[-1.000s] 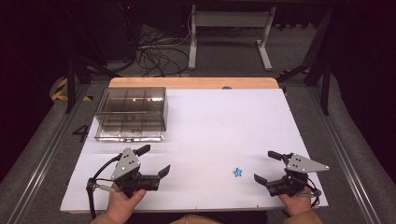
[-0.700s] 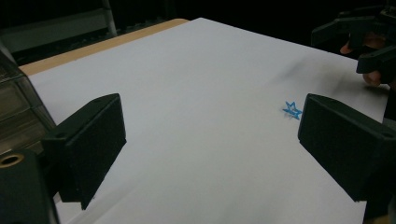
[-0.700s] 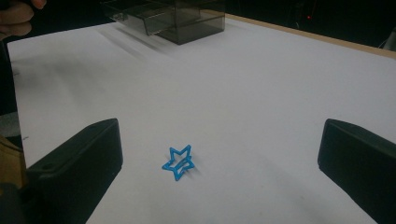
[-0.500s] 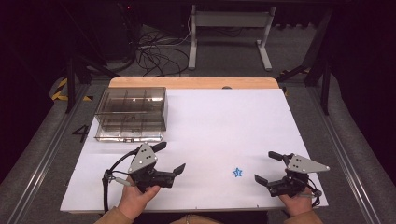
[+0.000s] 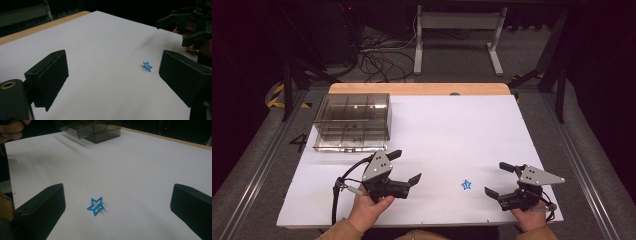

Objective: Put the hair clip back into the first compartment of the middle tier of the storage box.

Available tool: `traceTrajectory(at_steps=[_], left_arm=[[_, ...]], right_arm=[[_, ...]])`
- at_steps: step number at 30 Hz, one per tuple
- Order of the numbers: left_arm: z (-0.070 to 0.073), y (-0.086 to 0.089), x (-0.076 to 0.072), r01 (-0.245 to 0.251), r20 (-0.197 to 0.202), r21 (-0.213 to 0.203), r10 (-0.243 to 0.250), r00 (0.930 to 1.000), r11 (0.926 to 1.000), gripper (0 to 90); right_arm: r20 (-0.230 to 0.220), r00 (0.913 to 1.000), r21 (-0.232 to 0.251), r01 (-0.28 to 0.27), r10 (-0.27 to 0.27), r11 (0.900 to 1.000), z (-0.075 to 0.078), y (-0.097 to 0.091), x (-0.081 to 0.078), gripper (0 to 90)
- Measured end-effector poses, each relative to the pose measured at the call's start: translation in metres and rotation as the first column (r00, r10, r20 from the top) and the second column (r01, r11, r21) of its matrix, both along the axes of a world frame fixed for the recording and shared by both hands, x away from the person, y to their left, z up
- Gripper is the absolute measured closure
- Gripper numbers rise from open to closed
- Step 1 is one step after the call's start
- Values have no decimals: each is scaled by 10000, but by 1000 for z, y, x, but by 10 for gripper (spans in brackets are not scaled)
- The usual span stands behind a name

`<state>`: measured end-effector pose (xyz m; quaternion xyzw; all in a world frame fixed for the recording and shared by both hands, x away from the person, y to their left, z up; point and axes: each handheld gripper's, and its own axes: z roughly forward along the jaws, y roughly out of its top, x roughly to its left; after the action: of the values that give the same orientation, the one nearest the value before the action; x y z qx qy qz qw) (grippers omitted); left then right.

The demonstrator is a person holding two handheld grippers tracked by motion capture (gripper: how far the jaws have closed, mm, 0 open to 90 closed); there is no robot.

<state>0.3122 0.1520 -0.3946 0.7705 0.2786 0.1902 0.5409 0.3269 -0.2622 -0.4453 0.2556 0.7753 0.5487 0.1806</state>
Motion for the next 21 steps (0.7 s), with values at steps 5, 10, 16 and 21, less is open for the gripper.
traceTrajectory(at_steps=[5,10,16,21], left_arm=[[1,-9,3,119,-43,60,-118,9999,9999,99],[2,-15,5,198,-5,142,-198,9998,9997,99],[2,-20,6,283,-117,64,-282,9995,9996,108],[2,-23,8,493,-401,-204,-501,9979,9986,130]], right_arm=[[-5,10000,-2,-17,17,10000,0,0,0,6],[-7,10000,3,-29,29,10000,0,-1,0,6],[-8,10000,5,-43,43,10000,0,-1,0,6],[15,10000,10,-62,62,10000,0,-1,0,6]])
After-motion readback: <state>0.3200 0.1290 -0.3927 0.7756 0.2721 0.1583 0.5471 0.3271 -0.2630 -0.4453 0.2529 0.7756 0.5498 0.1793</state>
